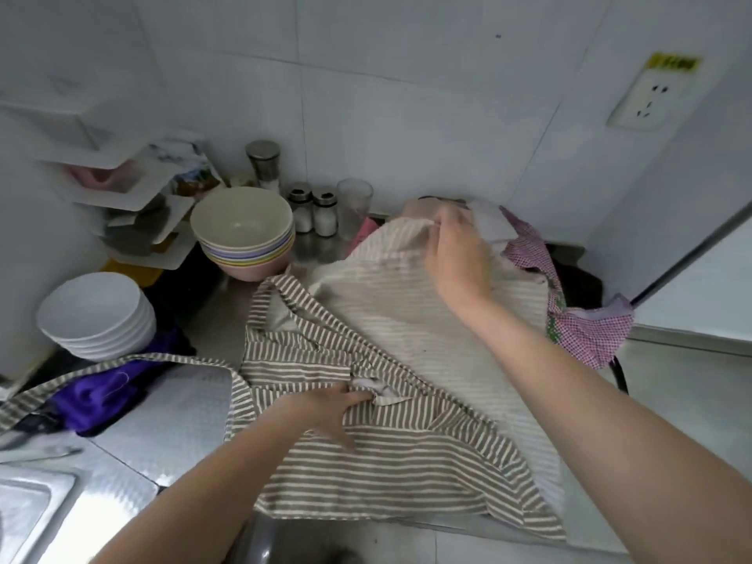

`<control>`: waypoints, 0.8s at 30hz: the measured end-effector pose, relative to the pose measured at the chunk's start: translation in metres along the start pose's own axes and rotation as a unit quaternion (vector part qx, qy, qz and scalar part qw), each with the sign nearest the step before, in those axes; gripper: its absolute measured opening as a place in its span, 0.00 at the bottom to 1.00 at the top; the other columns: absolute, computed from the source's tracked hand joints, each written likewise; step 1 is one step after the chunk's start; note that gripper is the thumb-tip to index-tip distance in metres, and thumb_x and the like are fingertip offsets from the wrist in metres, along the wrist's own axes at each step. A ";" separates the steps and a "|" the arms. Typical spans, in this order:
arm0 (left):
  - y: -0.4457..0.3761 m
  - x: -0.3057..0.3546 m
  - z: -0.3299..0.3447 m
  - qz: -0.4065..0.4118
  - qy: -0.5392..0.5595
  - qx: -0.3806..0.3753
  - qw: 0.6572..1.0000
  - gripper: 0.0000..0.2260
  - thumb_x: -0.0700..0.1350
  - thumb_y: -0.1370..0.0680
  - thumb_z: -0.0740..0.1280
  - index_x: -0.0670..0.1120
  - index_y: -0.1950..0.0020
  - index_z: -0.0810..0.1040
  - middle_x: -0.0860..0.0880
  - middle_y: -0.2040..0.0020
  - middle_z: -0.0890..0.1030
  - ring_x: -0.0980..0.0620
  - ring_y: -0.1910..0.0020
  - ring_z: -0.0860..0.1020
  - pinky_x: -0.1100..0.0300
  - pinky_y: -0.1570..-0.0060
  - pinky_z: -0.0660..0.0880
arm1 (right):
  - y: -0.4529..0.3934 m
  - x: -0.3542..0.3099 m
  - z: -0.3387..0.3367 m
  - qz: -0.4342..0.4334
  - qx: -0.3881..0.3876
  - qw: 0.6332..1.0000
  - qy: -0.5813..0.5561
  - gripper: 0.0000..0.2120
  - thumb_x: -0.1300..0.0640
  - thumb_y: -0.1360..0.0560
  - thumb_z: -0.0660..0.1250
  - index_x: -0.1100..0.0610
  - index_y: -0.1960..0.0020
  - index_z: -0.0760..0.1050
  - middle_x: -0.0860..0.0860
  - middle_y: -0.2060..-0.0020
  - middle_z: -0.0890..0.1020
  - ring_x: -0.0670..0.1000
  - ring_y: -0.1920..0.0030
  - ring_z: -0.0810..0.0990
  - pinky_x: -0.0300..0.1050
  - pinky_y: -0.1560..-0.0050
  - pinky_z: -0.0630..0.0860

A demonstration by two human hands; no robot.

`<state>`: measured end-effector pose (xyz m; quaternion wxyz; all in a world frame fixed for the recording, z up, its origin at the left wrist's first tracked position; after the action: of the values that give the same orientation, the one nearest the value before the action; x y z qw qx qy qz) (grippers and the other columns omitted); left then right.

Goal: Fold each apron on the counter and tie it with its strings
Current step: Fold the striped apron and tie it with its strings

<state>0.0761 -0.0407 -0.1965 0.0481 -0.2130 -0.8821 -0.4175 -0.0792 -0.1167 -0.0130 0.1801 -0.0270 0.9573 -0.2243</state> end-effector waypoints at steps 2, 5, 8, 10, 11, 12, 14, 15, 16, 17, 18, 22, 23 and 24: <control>0.010 -0.001 -0.016 0.021 0.038 0.001 0.999 0.29 0.54 0.24 0.66 0.51 0.25 0.61 0.47 0.27 0.65 0.45 0.31 0.67 0.56 0.33 0.66 | 0.012 -0.025 -0.011 -0.158 0.005 0.986 -0.045 0.08 0.64 0.23 0.58 0.67 0.47 0.72 0.60 0.63 0.77 0.56 0.68 0.76 0.46 0.71 0.68; 0.030 -0.027 -0.046 0.022 0.111 0.222 0.969 0.13 0.43 0.24 0.64 0.45 0.40 0.80 0.45 0.43 0.81 0.46 0.42 0.78 0.57 0.43 0.72 | 0.068 -0.016 0.006 -0.266 -0.156 0.951 0.026 0.08 0.62 0.26 0.65 0.63 0.48 0.73 0.52 0.65 0.74 0.45 0.74 0.67 0.36 0.78 0.58; 0.054 -0.067 -0.059 -0.050 0.084 0.465 0.880 0.10 0.40 0.26 0.67 0.43 0.46 0.80 0.43 0.50 0.81 0.40 0.50 0.79 0.51 0.53 0.76 | 0.124 0.032 0.042 -0.180 -0.463 0.852 0.167 0.10 0.56 0.23 0.59 0.59 0.45 0.72 0.56 0.53 0.79 0.56 0.55 0.79 0.45 0.62 0.70; 0.059 -0.071 -0.060 -0.032 -0.076 0.528 0.845 0.16 0.36 0.36 0.74 0.42 0.50 0.78 0.42 0.54 0.79 0.39 0.57 0.78 0.50 0.60 0.78 | 0.142 0.053 0.056 -0.103 -0.540 0.813 0.189 0.11 0.57 0.22 0.58 0.61 0.45 0.74 0.58 0.51 0.78 0.57 0.52 0.78 0.46 0.57 0.73; 0.058 -0.064 -0.059 -0.020 -0.159 0.531 0.832 0.23 0.37 0.41 0.76 0.43 0.48 0.77 0.43 0.53 0.78 0.40 0.58 0.78 0.51 0.61 0.78 | 0.145 0.058 0.059 -0.073 -0.544 0.816 0.180 0.12 0.58 0.22 0.57 0.62 0.44 0.74 0.58 0.49 0.78 0.58 0.50 0.78 0.47 0.54 0.75; 0.053 -0.054 -0.059 -0.001 -0.217 0.508 0.834 0.29 0.38 0.43 0.76 0.45 0.43 0.75 0.44 0.47 0.78 0.41 0.53 0.77 0.51 0.58 0.77 | 0.145 0.062 0.060 -0.051 -0.535 0.826 0.170 0.12 0.58 0.21 0.57 0.62 0.43 0.74 0.59 0.47 0.78 0.59 0.48 0.78 0.48 0.50 0.75; 0.042 -0.030 -0.057 0.020 -0.273 0.391 0.879 0.32 0.42 0.32 0.70 0.51 0.30 0.64 0.47 0.32 0.68 0.42 0.36 0.69 0.46 0.41 0.69 | 0.140 0.065 0.059 -0.029 -0.506 0.845 0.169 0.13 0.58 0.21 0.55 0.62 0.43 0.74 0.60 0.45 0.78 0.59 0.45 0.78 0.48 0.48 0.74; 0.035 -0.024 -0.054 0.001 -0.285 0.336 0.898 0.27 0.42 0.26 0.65 0.51 0.28 0.61 0.49 0.29 0.64 0.44 0.32 0.64 0.46 0.35 0.62 | 0.138 0.064 0.059 -0.029 -0.491 0.853 0.174 0.13 0.59 0.21 0.55 0.63 0.43 0.75 0.60 0.45 0.78 0.59 0.45 0.78 0.48 0.48 0.74; 0.032 -0.019 -0.055 -0.025 -0.290 0.301 0.908 0.21 0.42 0.22 0.59 0.49 0.29 0.62 0.49 0.30 0.65 0.45 0.31 0.62 0.47 0.32 0.58 | 0.136 0.065 0.059 -0.034 -0.482 0.856 0.184 0.13 0.60 0.21 0.55 0.63 0.43 0.75 0.60 0.45 0.78 0.59 0.45 0.79 0.48 0.48 0.74; 0.028 -0.019 -0.058 -0.040 -0.291 0.295 0.909 0.17 0.41 0.20 0.55 0.47 0.32 0.65 0.48 0.32 0.68 0.46 0.32 0.64 0.48 0.32 0.56 | 0.136 0.065 0.058 -0.037 -0.475 0.856 0.198 0.14 0.61 0.22 0.55 0.63 0.42 0.75 0.60 0.44 0.78 0.59 0.44 0.79 0.48 0.47 0.74; 0.026 -0.018 -0.057 -0.040 -0.303 0.302 0.903 0.14 0.42 0.20 0.55 0.45 0.35 0.69 0.46 0.35 0.72 0.47 0.35 0.67 0.49 0.33 0.57 | 0.136 0.064 0.057 -0.036 -0.468 0.856 0.217 0.14 0.62 0.22 0.55 0.62 0.41 0.75 0.60 0.43 0.78 0.59 0.43 0.78 0.49 0.46 0.74; 0.043 -0.031 -0.054 0.009 -0.305 0.406 0.861 0.13 0.48 0.39 0.78 0.46 0.60 0.80 0.48 0.65 0.82 0.51 0.67 0.81 0.55 0.53 0.62 | 0.119 0.055 0.058 -0.044 -0.429 0.857 0.281 0.17 0.66 0.22 0.53 0.60 0.37 0.73 0.57 0.39 0.77 0.58 0.39 0.76 0.51 0.43 0.74; 0.046 -0.032 -0.049 0.010 -0.294 0.362 0.885 0.14 0.49 0.36 0.76 0.46 0.54 0.80 0.48 0.60 0.83 0.50 0.63 0.82 0.56 0.51 0.64 | 0.115 0.056 0.058 -0.036 -0.439 0.849 0.293 0.17 0.66 0.21 0.53 0.60 0.36 0.73 0.57 0.38 0.77 0.58 0.38 0.76 0.51 0.42 0.74; 0.043 -0.034 -0.037 0.003 -0.265 0.288 0.920 0.16 0.49 0.29 0.70 0.46 0.43 0.77 0.46 0.49 0.82 0.49 0.52 0.82 0.55 0.46 0.67 | 0.115 0.057 0.059 -0.027 -0.470 0.828 0.306 0.17 0.65 0.21 0.54 0.60 0.35 0.73 0.56 0.37 0.76 0.57 0.38 0.75 0.51 0.41 0.73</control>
<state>0.1210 -0.0564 -0.1508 -0.1269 -0.2955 -0.9440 -0.0731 -0.1079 -0.0458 -0.1313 -0.1627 -0.0644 0.9520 0.2510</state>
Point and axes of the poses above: each hand's wrist, its own y-axis away from the middle knuckle, its own z-axis out of the palm, x = y × z, the point moved 3 cm from there along -y, towards the middle knuckle
